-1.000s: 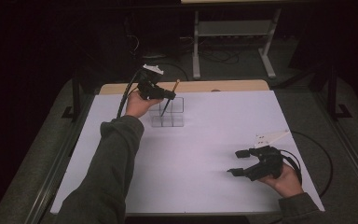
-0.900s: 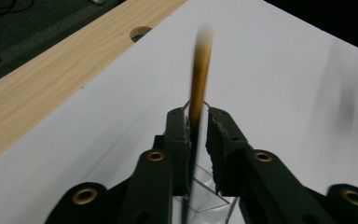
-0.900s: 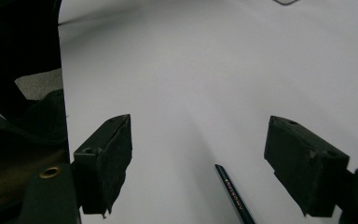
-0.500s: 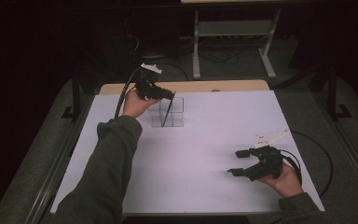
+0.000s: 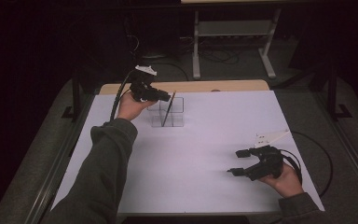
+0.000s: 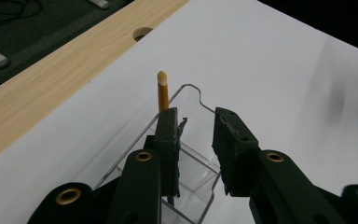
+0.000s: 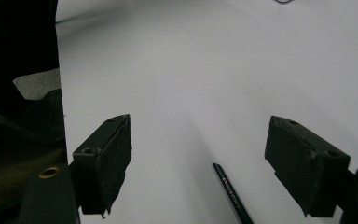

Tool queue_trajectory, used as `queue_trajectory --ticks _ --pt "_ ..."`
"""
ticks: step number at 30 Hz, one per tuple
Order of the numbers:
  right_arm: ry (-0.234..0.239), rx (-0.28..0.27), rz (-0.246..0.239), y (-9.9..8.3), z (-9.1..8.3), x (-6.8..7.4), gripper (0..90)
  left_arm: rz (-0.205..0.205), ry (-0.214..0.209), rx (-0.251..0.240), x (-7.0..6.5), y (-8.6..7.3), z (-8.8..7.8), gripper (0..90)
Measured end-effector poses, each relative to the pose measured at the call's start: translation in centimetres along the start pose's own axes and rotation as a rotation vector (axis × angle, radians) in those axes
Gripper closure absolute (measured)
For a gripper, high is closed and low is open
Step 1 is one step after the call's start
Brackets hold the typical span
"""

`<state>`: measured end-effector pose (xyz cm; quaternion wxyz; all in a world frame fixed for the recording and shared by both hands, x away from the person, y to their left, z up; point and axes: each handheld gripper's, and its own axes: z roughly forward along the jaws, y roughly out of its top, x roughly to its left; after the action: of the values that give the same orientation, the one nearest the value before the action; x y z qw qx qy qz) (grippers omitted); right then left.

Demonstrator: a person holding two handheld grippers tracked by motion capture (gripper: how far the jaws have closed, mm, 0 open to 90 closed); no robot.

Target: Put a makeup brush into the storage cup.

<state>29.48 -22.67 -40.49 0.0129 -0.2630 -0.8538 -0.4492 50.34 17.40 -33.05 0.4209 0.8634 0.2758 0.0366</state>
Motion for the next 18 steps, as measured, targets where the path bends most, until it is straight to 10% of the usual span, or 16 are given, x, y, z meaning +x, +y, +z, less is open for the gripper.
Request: queue_trajectory --ticks 18 --pt "-0.003 -0.017 0.005 0.0 -0.3 -0.2 21.5 0.022 0.0 0.015 -1.0 -1.0 -0.7 65.9"
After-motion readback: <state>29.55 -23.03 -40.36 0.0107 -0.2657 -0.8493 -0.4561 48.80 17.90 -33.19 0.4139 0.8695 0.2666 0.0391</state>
